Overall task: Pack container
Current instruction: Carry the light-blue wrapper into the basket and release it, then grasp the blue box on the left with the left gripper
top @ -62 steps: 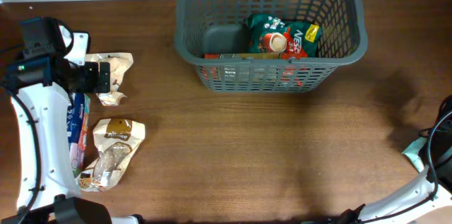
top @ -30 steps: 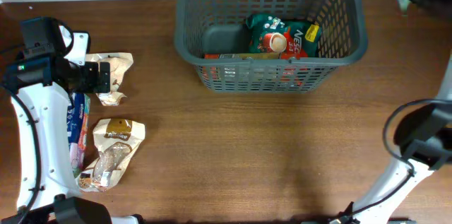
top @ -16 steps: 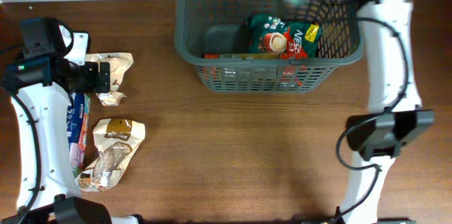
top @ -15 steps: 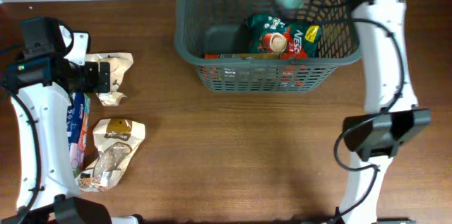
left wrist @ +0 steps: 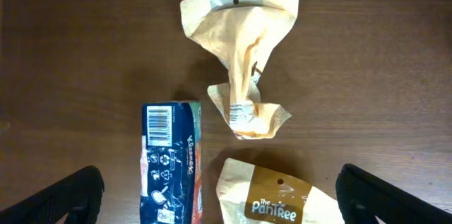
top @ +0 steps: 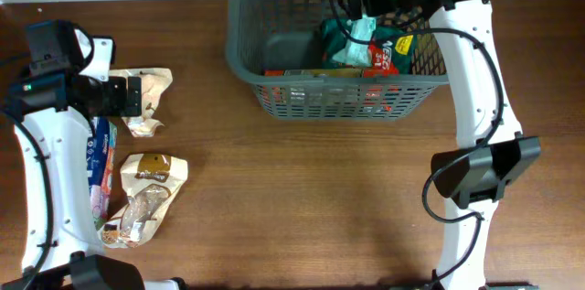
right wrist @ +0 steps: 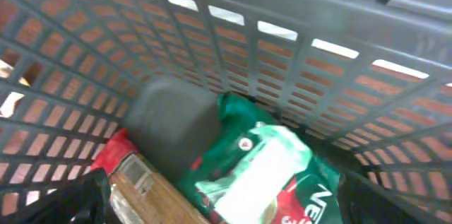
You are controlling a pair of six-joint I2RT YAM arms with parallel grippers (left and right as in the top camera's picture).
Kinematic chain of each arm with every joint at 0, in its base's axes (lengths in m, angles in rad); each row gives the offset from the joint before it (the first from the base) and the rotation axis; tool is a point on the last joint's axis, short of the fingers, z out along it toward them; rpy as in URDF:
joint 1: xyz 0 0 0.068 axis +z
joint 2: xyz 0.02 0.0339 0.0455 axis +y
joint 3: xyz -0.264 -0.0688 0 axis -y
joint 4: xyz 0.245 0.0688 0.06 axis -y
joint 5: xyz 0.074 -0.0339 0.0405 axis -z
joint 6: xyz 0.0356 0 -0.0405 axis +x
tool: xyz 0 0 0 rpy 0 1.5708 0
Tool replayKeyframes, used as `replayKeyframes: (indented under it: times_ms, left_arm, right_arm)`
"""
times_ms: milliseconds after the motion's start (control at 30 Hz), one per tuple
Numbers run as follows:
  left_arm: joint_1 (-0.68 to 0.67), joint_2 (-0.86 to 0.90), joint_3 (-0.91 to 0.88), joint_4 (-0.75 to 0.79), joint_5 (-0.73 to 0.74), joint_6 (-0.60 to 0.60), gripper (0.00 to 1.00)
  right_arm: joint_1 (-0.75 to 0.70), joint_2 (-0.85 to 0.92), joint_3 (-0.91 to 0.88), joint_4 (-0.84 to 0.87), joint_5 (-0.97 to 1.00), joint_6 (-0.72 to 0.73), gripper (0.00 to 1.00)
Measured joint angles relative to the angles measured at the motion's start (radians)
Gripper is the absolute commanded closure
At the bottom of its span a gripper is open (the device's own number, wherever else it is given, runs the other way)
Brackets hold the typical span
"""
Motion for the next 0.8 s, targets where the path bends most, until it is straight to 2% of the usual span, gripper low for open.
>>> replayKeyframes:
  times_ms: [233, 433, 633, 800]
  left_arm:
    - [0.027, 0.0, 0.0, 0.0, 0.001, 0.0, 0.01]
    - [0.113, 0.016, -0.036, 0.027, 0.026, 0.018, 0.01]
    - [0.184, 0.074, -0.131, 0.042, 0.1, 0.224, 0.01]
    - [0.248, 0.15, -0.191, 0.093, 0.122, 0.376, 0.0]
  right_arm:
    - [0.0, -0.012, 0.142, -0.097, 0.039, -0.02, 0.01]
    - [0.0, -0.145, 0.296, -0.204, 0.215, -0.022, 0.01]
    - [0.0, -0.335, 0.359, -0.236, 0.328, -0.023, 0.01]
    - [0.0, -0.37, 0.369, -0.304, 0.38, -0.026, 0.01]
